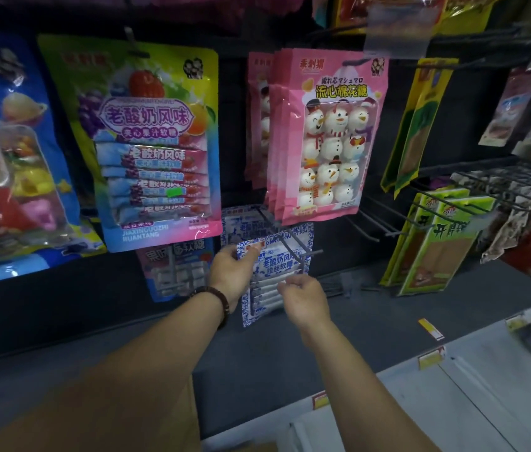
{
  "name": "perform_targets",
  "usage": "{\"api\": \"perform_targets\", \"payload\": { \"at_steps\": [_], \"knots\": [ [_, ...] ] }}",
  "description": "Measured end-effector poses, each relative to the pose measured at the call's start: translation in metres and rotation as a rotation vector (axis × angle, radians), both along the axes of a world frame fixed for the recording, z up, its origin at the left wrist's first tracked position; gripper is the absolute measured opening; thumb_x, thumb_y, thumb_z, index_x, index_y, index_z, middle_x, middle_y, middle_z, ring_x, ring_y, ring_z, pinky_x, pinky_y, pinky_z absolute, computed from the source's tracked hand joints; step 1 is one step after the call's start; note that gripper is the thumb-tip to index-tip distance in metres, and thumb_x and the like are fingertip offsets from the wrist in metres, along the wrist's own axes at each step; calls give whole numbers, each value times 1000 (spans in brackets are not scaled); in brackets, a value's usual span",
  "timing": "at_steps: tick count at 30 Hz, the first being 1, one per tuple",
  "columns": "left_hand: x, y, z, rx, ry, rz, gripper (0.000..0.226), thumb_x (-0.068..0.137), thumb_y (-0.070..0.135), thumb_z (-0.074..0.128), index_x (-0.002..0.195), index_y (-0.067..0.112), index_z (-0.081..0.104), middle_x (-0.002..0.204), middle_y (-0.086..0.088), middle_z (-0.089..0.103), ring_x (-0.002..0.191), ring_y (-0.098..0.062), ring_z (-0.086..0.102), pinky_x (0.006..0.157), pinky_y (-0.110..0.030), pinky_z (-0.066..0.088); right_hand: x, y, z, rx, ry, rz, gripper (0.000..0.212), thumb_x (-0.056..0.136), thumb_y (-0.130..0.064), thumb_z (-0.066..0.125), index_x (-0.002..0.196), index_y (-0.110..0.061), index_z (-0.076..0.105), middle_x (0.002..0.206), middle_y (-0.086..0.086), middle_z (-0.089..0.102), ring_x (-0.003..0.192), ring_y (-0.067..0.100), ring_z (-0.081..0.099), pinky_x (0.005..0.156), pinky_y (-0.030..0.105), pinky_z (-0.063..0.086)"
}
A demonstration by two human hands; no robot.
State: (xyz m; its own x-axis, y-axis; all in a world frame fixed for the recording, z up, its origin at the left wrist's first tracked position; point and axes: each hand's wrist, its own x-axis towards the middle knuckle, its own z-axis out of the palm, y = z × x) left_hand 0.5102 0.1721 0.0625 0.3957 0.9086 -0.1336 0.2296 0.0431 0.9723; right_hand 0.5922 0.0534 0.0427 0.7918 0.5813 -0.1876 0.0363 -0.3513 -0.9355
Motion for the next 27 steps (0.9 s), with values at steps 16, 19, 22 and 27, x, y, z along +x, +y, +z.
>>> {"api": "perform_targets", "payload": {
  "at_steps": [16,19,22,27],
  "knots": [
    [-286,-95,18,335,664,-653,14,101,32,67,113,26,73,102,15,72,91,0,67,72,-3,45,-160,-47,23,-167,-146,441,19,92,-15,61,74,-16,66,67,-1,61,66,16,56,66,28,43],
    [-346,-118,27,402,750,-704,15,98,41,67,108,32,74,103,18,74,94,6,66,74,-1,43,-201,-57,-1,-230,-102,503,26,92,-20,62,66,-17,59,59,-6,57,61,15,52,63,28,41],
    [-405,-127,23,424,831,-732,8,97,46,65,99,40,70,104,21,71,88,15,59,74,-2,39,-241,-65,-36,-311,-101,565,27,94,-24,61,67,-18,60,57,-8,55,57,13,49,54,28,36],
    [-467,-137,-1,362,853,-675,12,100,43,67,105,34,72,109,14,74,96,2,64,73,-5,41,-296,-92,-108,-432,38,595,25,101,-18,60,77,-19,63,72,8,55,64,25,51,54,31,37]
  ]
}}
